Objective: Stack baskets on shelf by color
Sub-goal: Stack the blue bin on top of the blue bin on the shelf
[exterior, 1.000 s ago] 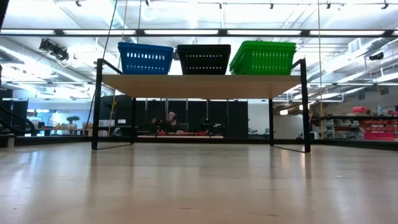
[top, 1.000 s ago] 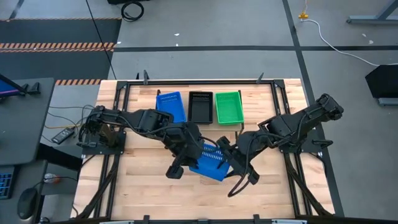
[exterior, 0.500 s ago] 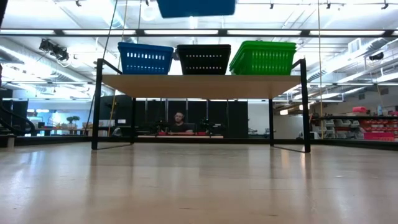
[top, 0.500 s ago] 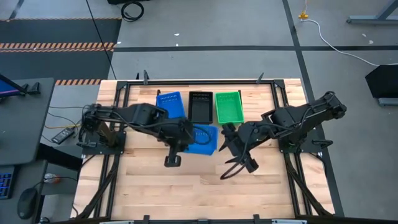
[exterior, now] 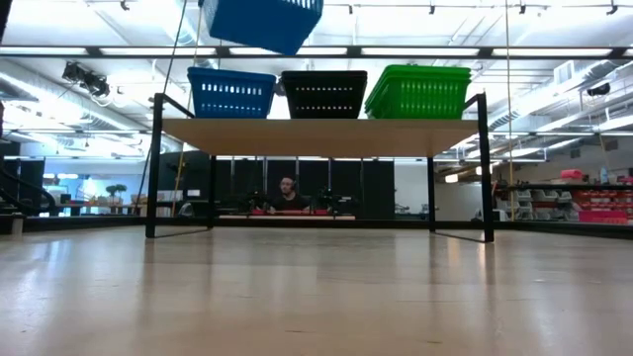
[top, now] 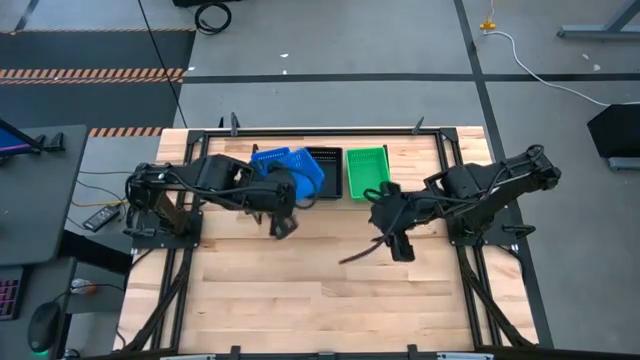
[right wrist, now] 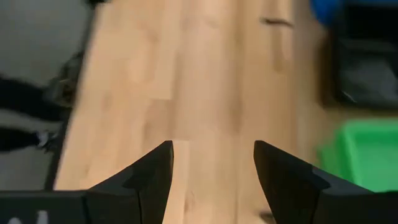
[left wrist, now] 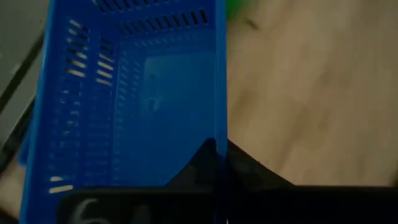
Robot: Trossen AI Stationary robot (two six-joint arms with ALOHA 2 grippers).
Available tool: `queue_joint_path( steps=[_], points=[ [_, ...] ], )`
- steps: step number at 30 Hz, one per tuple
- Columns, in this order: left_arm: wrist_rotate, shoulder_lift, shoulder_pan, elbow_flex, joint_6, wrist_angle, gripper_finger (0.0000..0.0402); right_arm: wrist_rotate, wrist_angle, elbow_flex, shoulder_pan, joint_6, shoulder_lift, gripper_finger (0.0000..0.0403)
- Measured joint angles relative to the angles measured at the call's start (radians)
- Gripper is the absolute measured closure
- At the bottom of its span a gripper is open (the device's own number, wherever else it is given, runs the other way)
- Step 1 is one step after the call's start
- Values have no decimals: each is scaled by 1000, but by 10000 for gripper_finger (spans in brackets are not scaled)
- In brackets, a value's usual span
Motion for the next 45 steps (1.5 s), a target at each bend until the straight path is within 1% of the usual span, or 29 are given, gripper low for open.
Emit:
queue_joint_path(
  steps=[3, 7, 9, 15, 17, 19, 22, 25, 28, 34, 40, 43, 45],
  points=[
    [-61, 1, 20, -10, -194, 2, 393, 76, -56, 0, -7, 117, 0, 174],
    [-88, 0, 48, -10, -375, 4, 393, 85, -119, 0, -17, 183, 1, 174],
    [-121, 1, 57, -10, -433, 4, 393, 86, -132, -1, -16, 190, 1, 174],
    [-265, 1, 71, -11, -526, 5, 393, 98, -178, -1, -19, 208, 1, 174],
    [-305, 0, 72, -21, -583, 3, 393, 130, -200, -1, -24, 231, 2, 174],
    [-335, 1, 71, -40, -650, 5, 394, 180, -248, -1, -37, 290, 2, 175],
    [-353, 1, 63, -82, -729, 4, 394, 243, -328, -1, -66, 410, 2, 177],
    [-352, 1, 61, -134, -797, 4, 394, 286, -386, -1, -99, 449, 2, 181],
    [-329, 2, 61, -173, -905, 4, 394, 303, -417, -1, -136, 446, 2, 185],
    [-337, 17, 65, -186, -1071, 5, 394, 308, -497, -1, -178, 339, 0, 187],
    [-340, 41, 113, -185, -1139, 4, 394, 317, -485, -2, -190, 216, -14, 187],
    [-313, 60, 140, -185, -1143, 4, 394, 314, -478, -2, -201, 186, -13, 187],
    [-276, 69, 159, -185, -1140, 5, 394, 314, -478, -2, -207, 173, -13, 187]
  ],
)
